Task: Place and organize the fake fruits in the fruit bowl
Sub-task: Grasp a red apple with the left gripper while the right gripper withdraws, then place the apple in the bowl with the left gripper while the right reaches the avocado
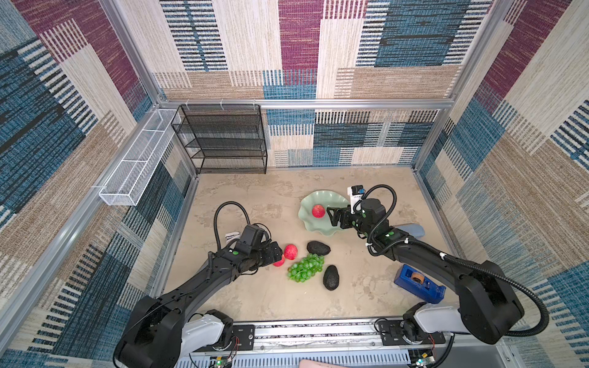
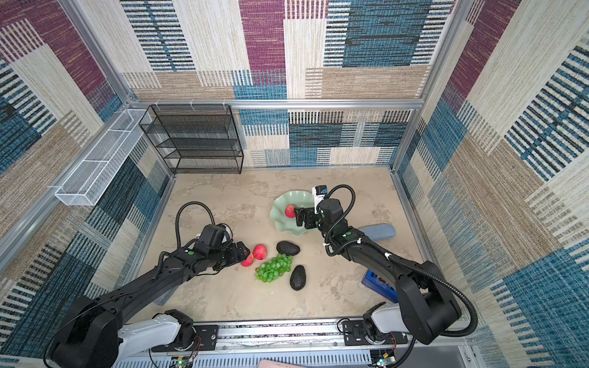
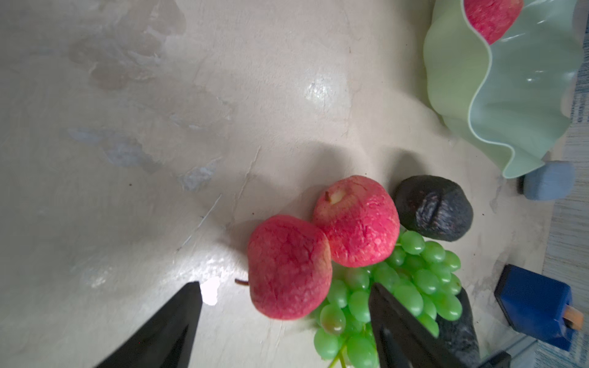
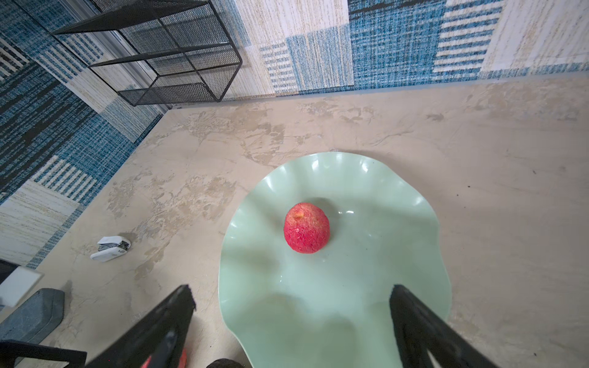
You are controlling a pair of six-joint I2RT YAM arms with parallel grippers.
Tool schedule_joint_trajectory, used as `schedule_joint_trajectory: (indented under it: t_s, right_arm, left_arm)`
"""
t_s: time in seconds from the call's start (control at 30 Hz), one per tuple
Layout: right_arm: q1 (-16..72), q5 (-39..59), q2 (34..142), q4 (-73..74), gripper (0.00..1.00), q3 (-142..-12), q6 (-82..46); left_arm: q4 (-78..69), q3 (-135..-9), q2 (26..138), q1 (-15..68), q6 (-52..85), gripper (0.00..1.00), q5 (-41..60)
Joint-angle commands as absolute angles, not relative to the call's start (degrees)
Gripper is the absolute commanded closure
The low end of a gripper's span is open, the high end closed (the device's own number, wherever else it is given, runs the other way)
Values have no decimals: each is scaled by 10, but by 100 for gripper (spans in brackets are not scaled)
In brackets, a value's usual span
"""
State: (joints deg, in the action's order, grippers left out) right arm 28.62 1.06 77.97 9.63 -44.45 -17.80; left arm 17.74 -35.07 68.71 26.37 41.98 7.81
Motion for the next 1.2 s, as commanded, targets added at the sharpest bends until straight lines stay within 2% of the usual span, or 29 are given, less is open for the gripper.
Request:
schedule_joint_trajectory:
  t_s: [0.0, 0.33, 0.53, 0.73, 0.83, 1.17]
  right_arm:
    - [287, 8, 778, 113, 3, -440, -179]
    - [286, 3, 779, 115, 3, -435, -180]
    - [286, -1, 776, 115, 3, -434, -184]
    - [287, -12, 738, 112, 3, -409, -191]
    - [286, -17, 692, 121, 3, -374, -204]
    - [286, -51, 496, 79, 3, -258, -234]
  left_arm:
    - [140, -357, 712, 269, 428, 18, 70]
    - [130, -328, 727, 276, 435, 48, 73]
    - [171, -333, 671, 276, 430, 52, 59]
    - [181, -418, 645, 277, 401, 52, 76]
    - [166, -488, 701, 281, 381, 52, 95]
    - [169, -804, 1025, 356, 324, 53, 127]
